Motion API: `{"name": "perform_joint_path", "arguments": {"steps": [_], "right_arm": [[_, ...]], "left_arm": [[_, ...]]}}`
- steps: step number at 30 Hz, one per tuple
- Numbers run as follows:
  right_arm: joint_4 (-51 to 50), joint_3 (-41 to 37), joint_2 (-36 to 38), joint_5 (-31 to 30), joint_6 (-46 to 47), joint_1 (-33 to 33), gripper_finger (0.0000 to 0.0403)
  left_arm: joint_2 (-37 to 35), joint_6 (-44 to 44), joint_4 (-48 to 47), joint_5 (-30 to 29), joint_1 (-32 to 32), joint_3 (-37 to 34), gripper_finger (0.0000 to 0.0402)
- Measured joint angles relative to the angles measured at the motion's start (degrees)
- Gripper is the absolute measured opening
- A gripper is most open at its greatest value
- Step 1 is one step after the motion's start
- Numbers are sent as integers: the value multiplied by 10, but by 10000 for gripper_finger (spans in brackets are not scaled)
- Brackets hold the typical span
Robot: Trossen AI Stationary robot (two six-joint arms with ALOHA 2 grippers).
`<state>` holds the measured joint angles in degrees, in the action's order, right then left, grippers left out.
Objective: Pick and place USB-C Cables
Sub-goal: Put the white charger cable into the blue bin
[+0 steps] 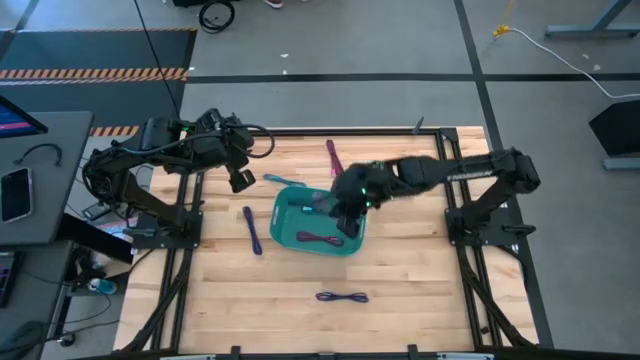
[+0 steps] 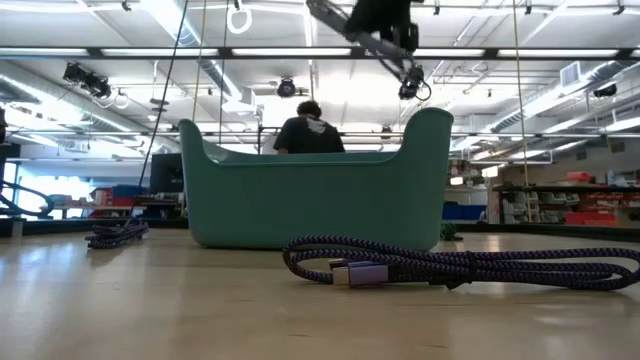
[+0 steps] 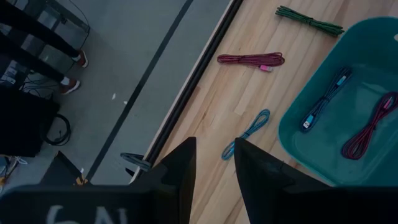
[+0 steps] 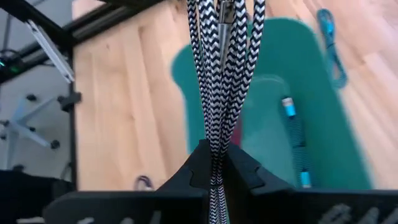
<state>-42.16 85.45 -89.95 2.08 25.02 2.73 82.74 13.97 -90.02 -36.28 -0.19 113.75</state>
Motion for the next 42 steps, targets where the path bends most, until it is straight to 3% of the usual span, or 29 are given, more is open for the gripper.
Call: {"name": "perform_joint_path", "arguments": {"steps": [12,26,36,42], "right_arm": [[-30,0,0,135,-181,-115,20],[-10,-1,-125,251,-290,-117,19],[64,0,-152,263,-293,-88,19],[65,-1,-161,233,-293,-81,19]], "left_arm": [[0,34,0,0,0,0,117],[0,65,1,0,0,0,117],[0,79,3,-1,0,0,117],[0,80,3,-1,0,0,117]]}}
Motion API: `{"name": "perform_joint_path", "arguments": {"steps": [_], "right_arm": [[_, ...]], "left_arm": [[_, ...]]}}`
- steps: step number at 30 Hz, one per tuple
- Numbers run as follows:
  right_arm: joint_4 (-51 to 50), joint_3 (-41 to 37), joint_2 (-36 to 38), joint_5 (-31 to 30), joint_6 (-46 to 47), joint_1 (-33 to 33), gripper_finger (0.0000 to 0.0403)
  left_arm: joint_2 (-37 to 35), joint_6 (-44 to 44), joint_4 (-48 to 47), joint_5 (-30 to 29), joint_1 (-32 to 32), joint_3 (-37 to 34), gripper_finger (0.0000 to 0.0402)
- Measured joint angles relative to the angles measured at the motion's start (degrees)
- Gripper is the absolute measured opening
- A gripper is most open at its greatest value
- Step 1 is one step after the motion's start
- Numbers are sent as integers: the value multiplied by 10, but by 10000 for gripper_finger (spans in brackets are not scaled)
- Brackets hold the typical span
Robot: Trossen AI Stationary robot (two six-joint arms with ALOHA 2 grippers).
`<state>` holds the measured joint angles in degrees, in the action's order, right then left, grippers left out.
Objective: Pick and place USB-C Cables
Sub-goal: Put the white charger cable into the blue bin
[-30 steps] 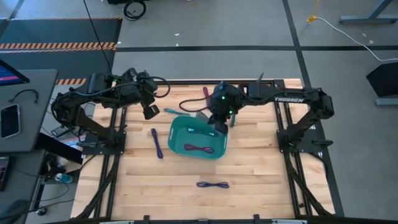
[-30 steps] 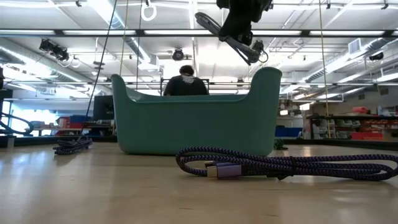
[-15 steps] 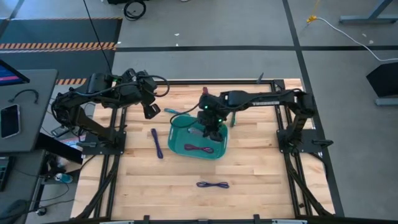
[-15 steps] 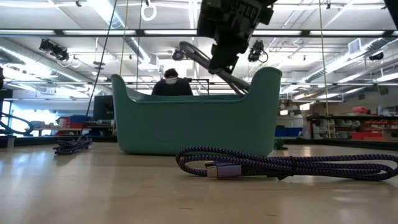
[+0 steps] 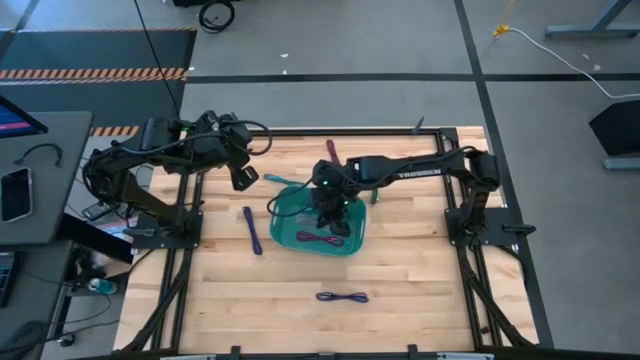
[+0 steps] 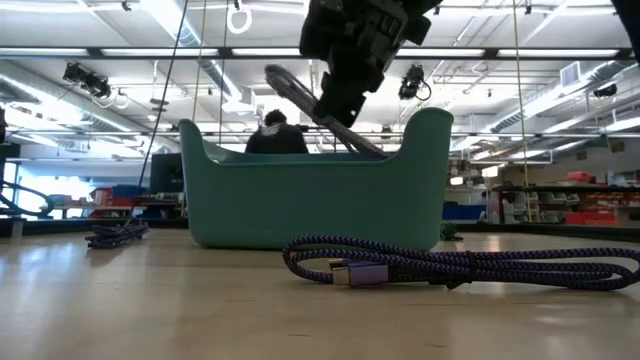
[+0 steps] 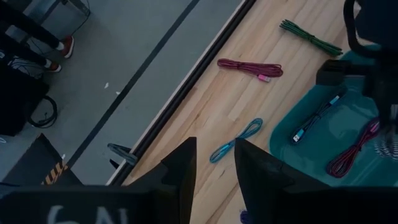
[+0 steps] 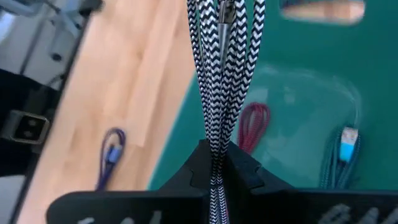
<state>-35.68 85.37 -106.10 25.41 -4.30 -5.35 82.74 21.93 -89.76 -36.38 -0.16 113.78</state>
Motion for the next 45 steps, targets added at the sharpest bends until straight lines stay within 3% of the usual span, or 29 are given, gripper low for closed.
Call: {"name": "perform_joint_path", "arguments": {"steps": [28,45], "right_arm": [[-25,0,-104,-46,-20,30,19],[-29,1,-124,-104,-34,-7,19]], "left_arm": [[0,0,-2,0,0,0,117],[0,-1,-2,0,0,0,117]]}}
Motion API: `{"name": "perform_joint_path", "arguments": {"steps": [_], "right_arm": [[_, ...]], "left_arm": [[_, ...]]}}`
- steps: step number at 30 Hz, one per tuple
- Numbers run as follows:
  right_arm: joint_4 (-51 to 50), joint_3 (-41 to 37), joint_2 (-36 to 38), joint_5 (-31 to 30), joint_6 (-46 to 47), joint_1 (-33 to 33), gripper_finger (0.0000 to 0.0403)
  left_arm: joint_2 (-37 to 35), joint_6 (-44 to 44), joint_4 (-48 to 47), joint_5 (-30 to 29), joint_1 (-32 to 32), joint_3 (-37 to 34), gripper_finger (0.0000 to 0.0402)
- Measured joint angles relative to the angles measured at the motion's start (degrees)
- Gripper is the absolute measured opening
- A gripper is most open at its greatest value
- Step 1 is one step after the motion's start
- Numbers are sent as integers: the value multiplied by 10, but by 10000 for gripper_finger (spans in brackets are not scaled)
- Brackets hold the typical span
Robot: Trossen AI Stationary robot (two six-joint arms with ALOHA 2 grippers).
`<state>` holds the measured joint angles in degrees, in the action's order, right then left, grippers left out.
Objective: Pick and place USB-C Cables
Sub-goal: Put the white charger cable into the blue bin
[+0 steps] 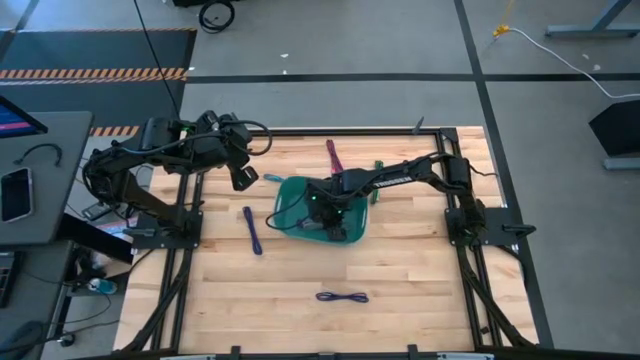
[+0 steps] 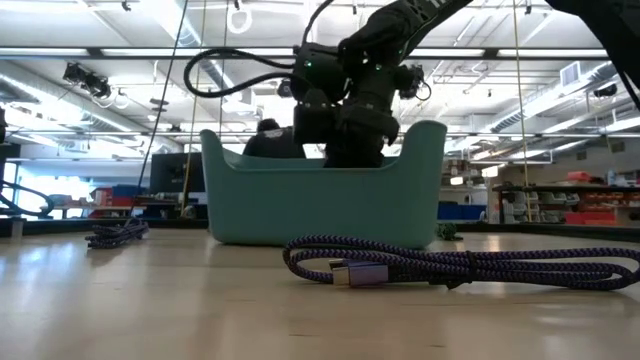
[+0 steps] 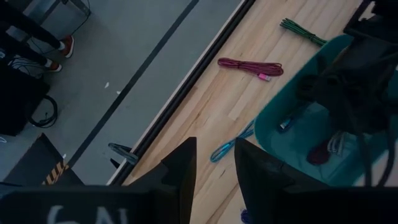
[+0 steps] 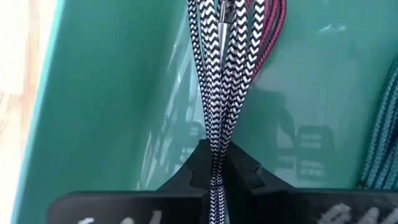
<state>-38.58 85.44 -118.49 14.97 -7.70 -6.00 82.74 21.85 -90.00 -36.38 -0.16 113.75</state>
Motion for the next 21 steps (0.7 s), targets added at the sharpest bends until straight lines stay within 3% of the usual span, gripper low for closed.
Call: {"name": "perform_joint_path", "arguments": {"steps": [21], "right_arm": [[-7,0,-1,3,-2,-3,19]], "left_arm": [[0,-1,0,0,0,0,117]]}}
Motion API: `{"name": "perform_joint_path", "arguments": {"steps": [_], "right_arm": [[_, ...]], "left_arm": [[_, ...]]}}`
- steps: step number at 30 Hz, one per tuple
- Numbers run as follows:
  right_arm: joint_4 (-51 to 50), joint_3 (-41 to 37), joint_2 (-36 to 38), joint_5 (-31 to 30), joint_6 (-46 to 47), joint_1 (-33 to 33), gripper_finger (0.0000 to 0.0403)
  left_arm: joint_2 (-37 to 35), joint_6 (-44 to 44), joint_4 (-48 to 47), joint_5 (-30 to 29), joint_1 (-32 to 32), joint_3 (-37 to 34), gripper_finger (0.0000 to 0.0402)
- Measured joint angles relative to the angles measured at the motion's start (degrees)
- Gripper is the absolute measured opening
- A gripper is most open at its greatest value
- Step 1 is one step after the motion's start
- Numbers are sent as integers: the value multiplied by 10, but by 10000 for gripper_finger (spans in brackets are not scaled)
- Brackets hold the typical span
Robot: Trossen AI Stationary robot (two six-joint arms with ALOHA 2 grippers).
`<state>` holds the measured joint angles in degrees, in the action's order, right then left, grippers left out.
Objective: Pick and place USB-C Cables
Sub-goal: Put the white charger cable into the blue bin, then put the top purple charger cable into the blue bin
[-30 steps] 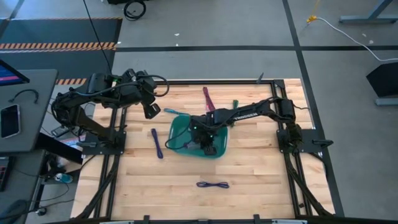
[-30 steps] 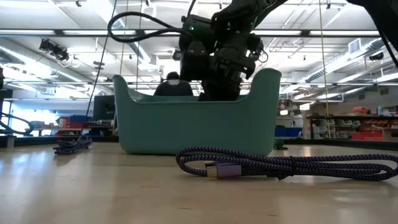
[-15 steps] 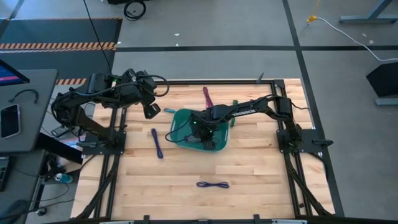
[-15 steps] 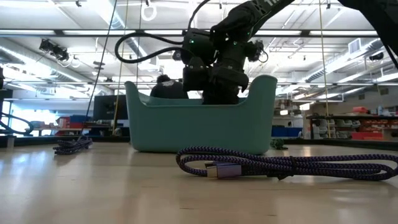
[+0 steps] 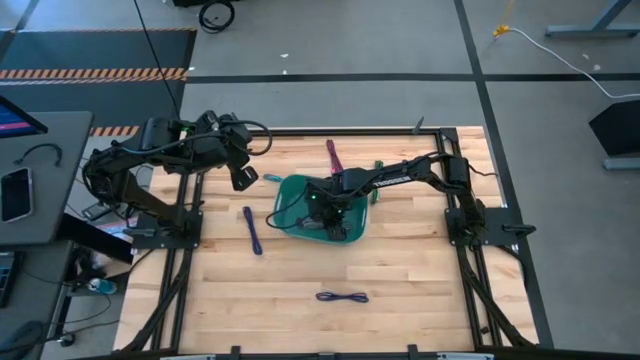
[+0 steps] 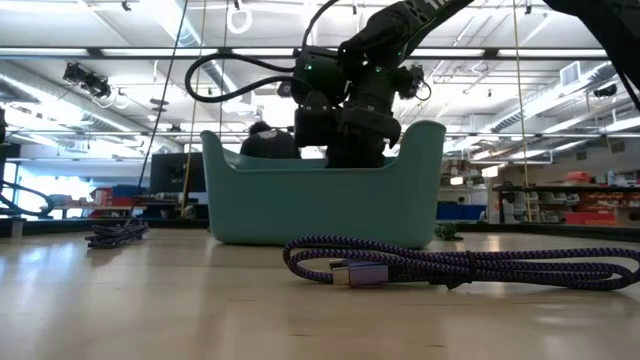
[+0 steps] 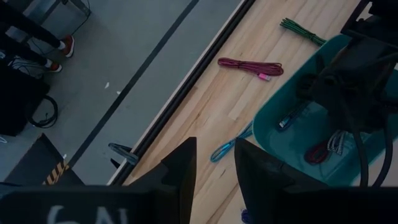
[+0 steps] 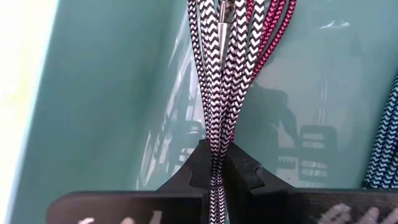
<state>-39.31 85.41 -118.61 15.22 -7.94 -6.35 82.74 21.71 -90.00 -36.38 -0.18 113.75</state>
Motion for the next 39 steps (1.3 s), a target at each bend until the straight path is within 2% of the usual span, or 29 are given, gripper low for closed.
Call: {"name": "perform_joint_path", "arguments": {"steps": [7,17,29,34,39], "right_arm": [[-1,0,0,-1,-3,0,44],[2,0,0,-2,-14,0,52],[0,1,1,-8,-13,1,91],[-28,44,1,-29,-22,6,104],[-69,125,2,-63,-36,6,105]], "left_arm": [[0,0,0,0,0,0,117],[0,0,0,0,0,0,117],[0,1,0,0,0,0,117],[0,1,0,0,0,0,117],[0,1,0,0,0,0,117]]}}
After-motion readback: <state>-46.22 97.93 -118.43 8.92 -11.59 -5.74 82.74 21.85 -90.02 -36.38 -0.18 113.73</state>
